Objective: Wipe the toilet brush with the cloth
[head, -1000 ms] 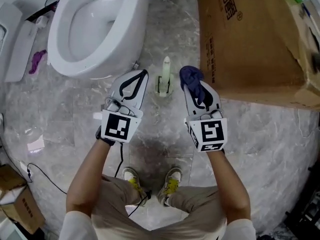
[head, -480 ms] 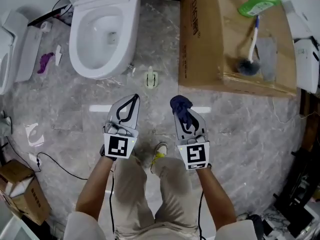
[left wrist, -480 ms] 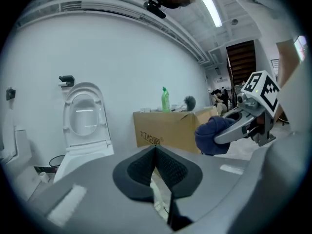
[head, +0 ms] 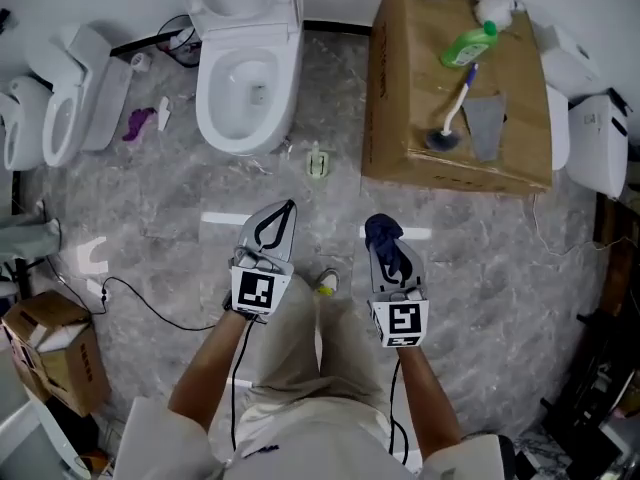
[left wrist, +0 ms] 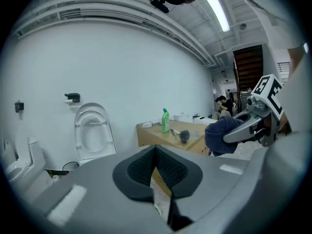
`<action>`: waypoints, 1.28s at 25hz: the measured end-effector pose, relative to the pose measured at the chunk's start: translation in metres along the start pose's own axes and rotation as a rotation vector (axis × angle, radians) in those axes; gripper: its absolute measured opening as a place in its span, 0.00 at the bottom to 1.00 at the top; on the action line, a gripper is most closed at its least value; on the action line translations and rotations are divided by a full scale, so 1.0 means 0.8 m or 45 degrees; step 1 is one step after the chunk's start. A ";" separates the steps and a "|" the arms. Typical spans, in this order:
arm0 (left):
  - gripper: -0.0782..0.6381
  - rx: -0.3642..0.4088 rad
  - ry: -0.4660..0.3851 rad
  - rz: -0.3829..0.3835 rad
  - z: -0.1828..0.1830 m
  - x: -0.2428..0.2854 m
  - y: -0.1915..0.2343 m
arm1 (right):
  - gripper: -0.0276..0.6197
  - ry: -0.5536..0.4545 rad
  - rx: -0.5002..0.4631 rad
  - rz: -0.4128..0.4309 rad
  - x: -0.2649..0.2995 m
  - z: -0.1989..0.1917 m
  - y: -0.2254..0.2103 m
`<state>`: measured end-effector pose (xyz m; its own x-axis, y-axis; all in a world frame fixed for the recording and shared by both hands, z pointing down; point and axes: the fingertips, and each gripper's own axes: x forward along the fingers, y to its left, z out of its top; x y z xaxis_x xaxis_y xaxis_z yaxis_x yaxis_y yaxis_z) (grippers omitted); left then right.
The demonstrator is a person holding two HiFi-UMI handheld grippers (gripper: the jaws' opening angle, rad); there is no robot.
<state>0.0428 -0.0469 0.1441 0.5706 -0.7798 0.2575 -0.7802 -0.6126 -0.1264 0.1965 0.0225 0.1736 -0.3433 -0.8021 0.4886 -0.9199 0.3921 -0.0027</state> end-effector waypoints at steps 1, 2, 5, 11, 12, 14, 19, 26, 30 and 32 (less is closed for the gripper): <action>0.11 -0.001 -0.003 0.003 0.018 -0.011 -0.004 | 0.20 -0.005 0.010 -0.003 -0.012 0.013 0.002; 0.11 -0.002 -0.004 0.007 0.036 -0.021 -0.009 | 0.20 -0.012 0.019 -0.006 -0.025 0.026 0.004; 0.11 -0.038 0.004 0.027 0.086 -0.053 -0.018 | 0.20 -0.038 0.027 0.000 -0.061 0.072 0.011; 0.11 -0.055 0.010 0.060 0.179 -0.114 -0.030 | 0.19 -0.101 0.007 0.032 -0.127 0.153 0.023; 0.11 -0.063 0.012 0.075 0.190 -0.123 -0.029 | 0.19 -0.114 -0.001 0.033 -0.136 0.163 0.023; 0.11 -0.081 -0.002 0.114 0.211 -0.138 -0.025 | 0.19 -0.136 -0.005 0.026 -0.153 0.179 0.022; 0.11 -0.081 -0.061 0.161 0.252 -0.173 -0.028 | 0.19 -0.175 0.024 0.053 -0.192 0.204 0.032; 0.11 -0.059 -0.094 0.183 0.271 -0.210 -0.019 | 0.19 -0.271 0.049 0.066 -0.222 0.243 0.056; 0.11 -0.054 -0.113 0.187 0.282 -0.224 -0.018 | 0.19 -0.293 0.004 0.054 -0.236 0.250 0.058; 0.11 -0.048 -0.143 0.191 0.293 -0.227 -0.019 | 0.19 -0.302 0.001 0.045 -0.241 0.252 0.056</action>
<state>0.0111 0.0736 -0.1256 0.4707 -0.8728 0.1294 -0.8664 -0.4849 -0.1192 0.1834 0.1040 -0.0968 -0.4102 -0.8712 0.2699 -0.9066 0.4216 -0.0172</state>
